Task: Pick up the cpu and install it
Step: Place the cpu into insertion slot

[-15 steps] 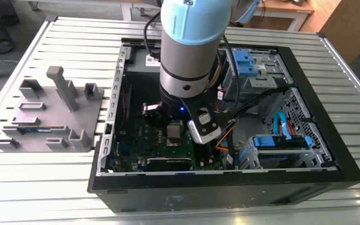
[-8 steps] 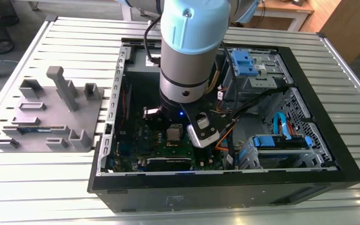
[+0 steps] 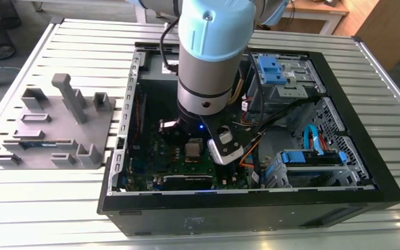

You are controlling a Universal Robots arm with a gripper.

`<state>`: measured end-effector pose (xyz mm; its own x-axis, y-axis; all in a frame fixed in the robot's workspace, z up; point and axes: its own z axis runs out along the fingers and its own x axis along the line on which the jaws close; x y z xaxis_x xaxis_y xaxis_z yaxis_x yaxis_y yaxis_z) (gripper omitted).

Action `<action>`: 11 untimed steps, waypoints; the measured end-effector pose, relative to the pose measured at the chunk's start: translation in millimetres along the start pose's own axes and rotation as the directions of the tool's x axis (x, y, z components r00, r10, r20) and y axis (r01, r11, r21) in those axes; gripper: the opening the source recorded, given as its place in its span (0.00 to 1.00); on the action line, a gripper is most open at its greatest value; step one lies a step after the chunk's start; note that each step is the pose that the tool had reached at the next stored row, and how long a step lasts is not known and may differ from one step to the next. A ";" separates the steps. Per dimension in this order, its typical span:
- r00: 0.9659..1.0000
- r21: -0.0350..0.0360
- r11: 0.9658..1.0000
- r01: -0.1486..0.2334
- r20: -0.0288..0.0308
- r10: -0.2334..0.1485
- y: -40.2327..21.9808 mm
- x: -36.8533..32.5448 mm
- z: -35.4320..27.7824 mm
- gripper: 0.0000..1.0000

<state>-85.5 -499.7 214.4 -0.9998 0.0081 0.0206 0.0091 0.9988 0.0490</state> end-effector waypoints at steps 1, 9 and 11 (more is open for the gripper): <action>1.000 0.000 1.000 -0.001 0.000 0.001 -0.2 0.0 0.9 0.47; 1.000 0.000 1.000 -0.003 0.000 0.003 -1.2 -0.3 9.7 0.47; 1.000 0.000 1.000 -0.003 0.000 0.003 -1.3 -0.3 11.3 0.47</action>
<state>-85.4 -500.5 203.0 -0.9997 0.0110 0.0206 0.0120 0.9987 0.0490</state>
